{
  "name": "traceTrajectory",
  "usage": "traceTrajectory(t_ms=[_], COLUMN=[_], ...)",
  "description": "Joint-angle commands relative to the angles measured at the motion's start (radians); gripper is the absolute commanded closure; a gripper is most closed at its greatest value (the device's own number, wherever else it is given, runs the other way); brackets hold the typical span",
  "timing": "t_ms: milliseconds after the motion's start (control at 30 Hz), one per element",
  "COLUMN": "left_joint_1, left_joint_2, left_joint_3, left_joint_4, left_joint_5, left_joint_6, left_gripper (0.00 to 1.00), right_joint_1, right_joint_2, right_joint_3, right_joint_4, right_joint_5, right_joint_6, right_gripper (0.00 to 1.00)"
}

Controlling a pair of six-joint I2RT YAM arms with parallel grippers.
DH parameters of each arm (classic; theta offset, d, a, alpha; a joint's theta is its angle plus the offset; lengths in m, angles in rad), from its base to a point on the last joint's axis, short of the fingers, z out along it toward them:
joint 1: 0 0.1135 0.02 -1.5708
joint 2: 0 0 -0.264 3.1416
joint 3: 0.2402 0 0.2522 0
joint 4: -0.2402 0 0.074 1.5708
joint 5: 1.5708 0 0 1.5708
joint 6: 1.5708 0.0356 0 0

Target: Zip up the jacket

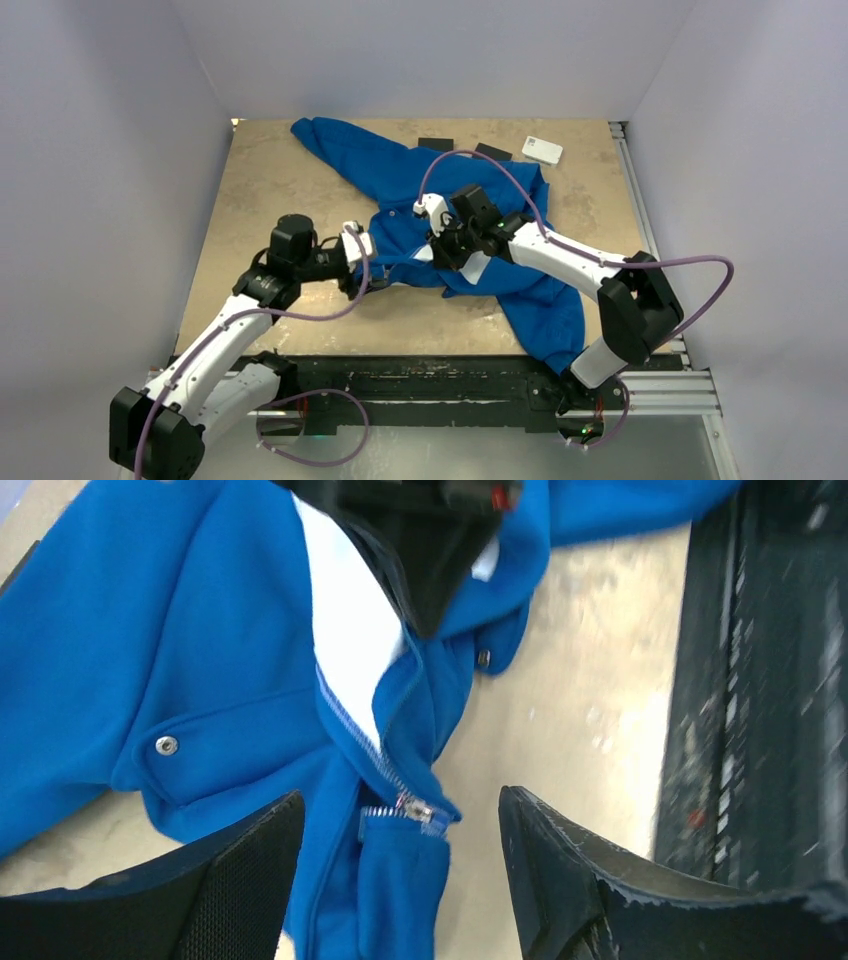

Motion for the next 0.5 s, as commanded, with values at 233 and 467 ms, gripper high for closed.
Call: traceTrajectory(t_ms=[233,467], left_joint_1=[0.004,0.000], left_joint_2=[-0.048,0.004], left_joint_3=[-0.025,-0.166], left_joint_4=[0.289,0.226], left_joint_5=[-0.003,-0.063], left_joint_6=[-0.985,-1.169], left_gripper=[0.67,0.74], right_joint_1=[-0.038,-0.049], right_joint_2=[0.000,-0.034], right_joint_3=[0.053,0.046], right_joint_4=[0.060,0.063], right_joint_5=[-0.035,-0.049], right_joint_6=[0.034,0.046], right_gripper=[0.92,0.92])
